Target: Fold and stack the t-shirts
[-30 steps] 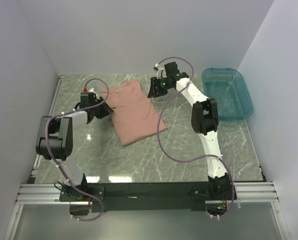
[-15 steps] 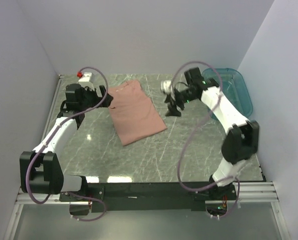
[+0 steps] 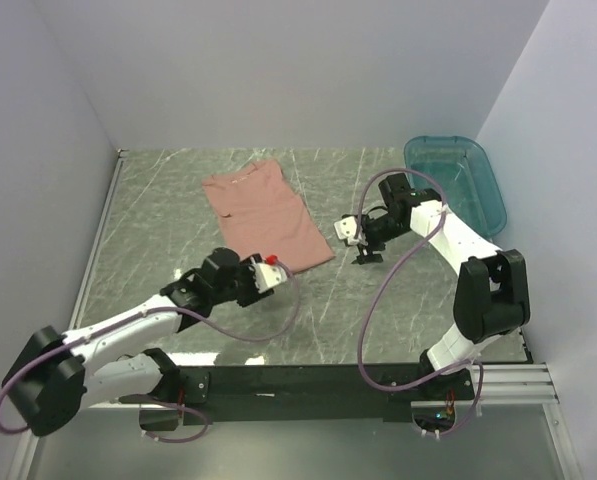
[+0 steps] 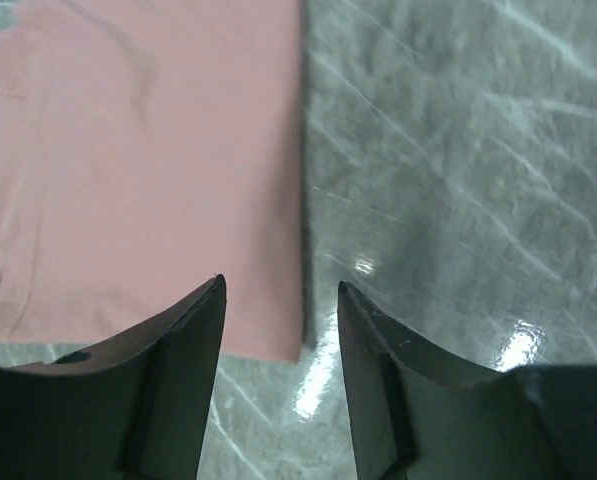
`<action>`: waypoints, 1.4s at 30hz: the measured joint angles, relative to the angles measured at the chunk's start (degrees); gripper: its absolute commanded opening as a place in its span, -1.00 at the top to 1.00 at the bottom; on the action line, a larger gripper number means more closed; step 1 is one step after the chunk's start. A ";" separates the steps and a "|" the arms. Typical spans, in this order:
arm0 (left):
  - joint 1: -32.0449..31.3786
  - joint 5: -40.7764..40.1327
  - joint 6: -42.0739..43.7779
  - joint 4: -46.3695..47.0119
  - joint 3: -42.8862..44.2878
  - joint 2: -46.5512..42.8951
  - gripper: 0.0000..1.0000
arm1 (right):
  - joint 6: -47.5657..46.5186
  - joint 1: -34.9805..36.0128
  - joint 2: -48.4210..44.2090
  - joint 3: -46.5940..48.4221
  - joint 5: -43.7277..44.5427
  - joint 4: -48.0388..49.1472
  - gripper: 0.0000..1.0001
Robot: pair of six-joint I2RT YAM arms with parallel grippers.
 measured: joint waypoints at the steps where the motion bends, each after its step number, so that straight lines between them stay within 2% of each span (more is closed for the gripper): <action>1: -1.20 -1.09 0.74 0.26 0.00 1.22 -0.09 | -0.33 0.11 0.09 -0.20 -0.17 0.22 -0.52; 6: -4.85 -6.10 3.48 1.31 0.00 9.99 -0.21 | -0.09 3.39 1.40 -2.49 0.81 3.96 -0.51; 12: -5.05 -10.64 5.16 4.33 0.02 17.29 -0.15 | 1.64 6.91 5.29 -2.64 2.45 9.09 -0.51; 22: -5.16 -18.97 7.30 10.47 0.24 21.40 0.02 | 2.62 11.58 11.32 -2.29 9.64 15.98 -0.49; 28: -5.16 -20.44 7.78 11.80 0.24 22.40 0.11 | 3.63 12.79 14.43 0.44 13.62 18.01 -0.45; 32: -5.16 -20.48 7.87 12.09 0.00 22.47 0.12 | 3.56 12.79 15.98 1.44 16.24 18.97 -0.35; 34: -5.16 -20.48 7.98 12.26 -0.09 22.49 0.15 | 3.52 12.79 16.83 1.75 16.83 19.67 -0.22; 38: -5.16 -20.44 8.37 12.50 -0.11 22.93 0.28 | 3.48 12.81 17.38 1.86 17.73 20.87 0.16; 39: -5.16 -20.46 8.48 12.72 -0.11 23.19 0.34 | 3.41 12.81 17.46 1.86 17.92 21.09 0.35; 40: -5.18 -20.41 8.61 12.94 -0.09 23.50 0.49 | 3.23 12.85 17.64 1.86 18.05 21.29 0.45; 41: -5.20 -20.31 8.68 13.05 -0.04 23.96 0.57 | 3.30 12.85 17.77 1.86 18.12 21.29 0.65; 42: -5.27 -20.46 8.94 13.40 0.04 24.44 0.65 | 3.13 12.85 17.90 1.86 18.12 21.29 0.75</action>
